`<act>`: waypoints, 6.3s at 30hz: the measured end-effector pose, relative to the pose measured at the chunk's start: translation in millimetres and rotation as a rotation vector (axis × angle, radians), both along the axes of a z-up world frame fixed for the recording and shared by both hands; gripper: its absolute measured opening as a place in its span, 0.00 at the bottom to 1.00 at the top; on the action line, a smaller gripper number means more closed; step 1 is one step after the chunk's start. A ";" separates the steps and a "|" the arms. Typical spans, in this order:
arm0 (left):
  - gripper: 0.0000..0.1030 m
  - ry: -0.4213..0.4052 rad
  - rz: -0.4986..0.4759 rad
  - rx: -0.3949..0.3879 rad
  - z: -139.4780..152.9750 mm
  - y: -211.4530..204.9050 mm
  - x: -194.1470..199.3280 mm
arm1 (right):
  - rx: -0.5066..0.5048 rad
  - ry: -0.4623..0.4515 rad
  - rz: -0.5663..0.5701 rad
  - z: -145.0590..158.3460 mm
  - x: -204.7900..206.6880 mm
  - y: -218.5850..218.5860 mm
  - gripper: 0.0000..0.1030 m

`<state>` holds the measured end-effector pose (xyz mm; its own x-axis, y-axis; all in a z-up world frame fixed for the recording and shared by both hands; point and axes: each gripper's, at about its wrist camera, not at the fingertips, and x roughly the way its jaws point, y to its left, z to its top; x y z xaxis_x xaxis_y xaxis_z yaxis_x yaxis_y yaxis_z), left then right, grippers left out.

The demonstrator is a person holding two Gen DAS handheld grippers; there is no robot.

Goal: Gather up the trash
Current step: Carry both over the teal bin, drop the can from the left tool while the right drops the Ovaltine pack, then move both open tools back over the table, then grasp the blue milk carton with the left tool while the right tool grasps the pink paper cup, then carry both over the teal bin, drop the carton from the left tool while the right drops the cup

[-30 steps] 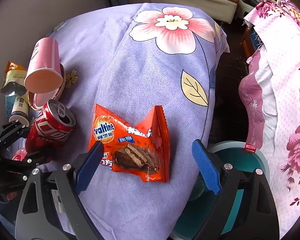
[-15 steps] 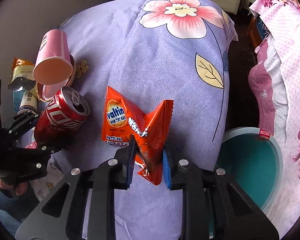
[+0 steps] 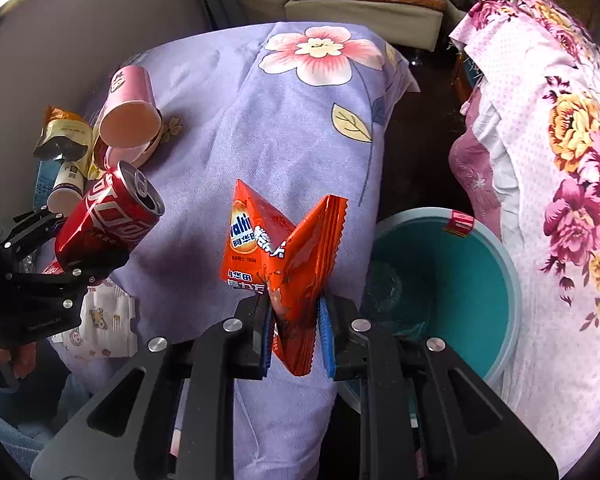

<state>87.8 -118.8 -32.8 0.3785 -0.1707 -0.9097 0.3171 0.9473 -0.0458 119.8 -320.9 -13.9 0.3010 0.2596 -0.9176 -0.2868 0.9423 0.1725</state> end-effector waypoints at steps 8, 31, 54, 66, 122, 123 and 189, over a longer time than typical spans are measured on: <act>0.54 -0.017 -0.100 -0.020 9.6 -56.0 -20.3 | 0.001 -0.034 -0.089 14.7 -28.4 -48.8 0.17; 0.54 0.066 -0.336 0.032 -29.2 -203.5 -15.2 | -0.003 -0.010 -0.284 -8.7 -53.2 -168.0 0.18; 0.78 0.047 -0.304 0.039 -34.5 -206.2 -0.1 | -0.029 0.044 -0.298 -28.0 -37.1 -177.1 0.18; 0.78 0.069 -0.217 0.016 -29.5 -163.5 4.0 | -0.046 0.079 -0.233 -36.7 -31.1 -154.0 0.22; 0.90 -0.107 0.106 0.145 38.7 254.1 -28.2 | -0.177 0.088 0.282 28.4 12.4 183.1 0.81; 0.90 -0.106 0.110 0.148 36.7 262.0 -24.5 | -0.182 0.086 0.291 30.8 17.7 190.3 0.81; 0.60 -0.046 -0.136 -0.032 68.9 55.2 -13.7 | 0.029 0.121 0.146 4.5 -0.4 73.4 0.56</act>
<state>74.1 -63.6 36.1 0.3915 -0.2518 -0.8851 0.4445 0.8939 -0.0577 119.4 -247.5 -9.4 0.1465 0.3190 -0.9364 -0.3956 0.8865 0.2401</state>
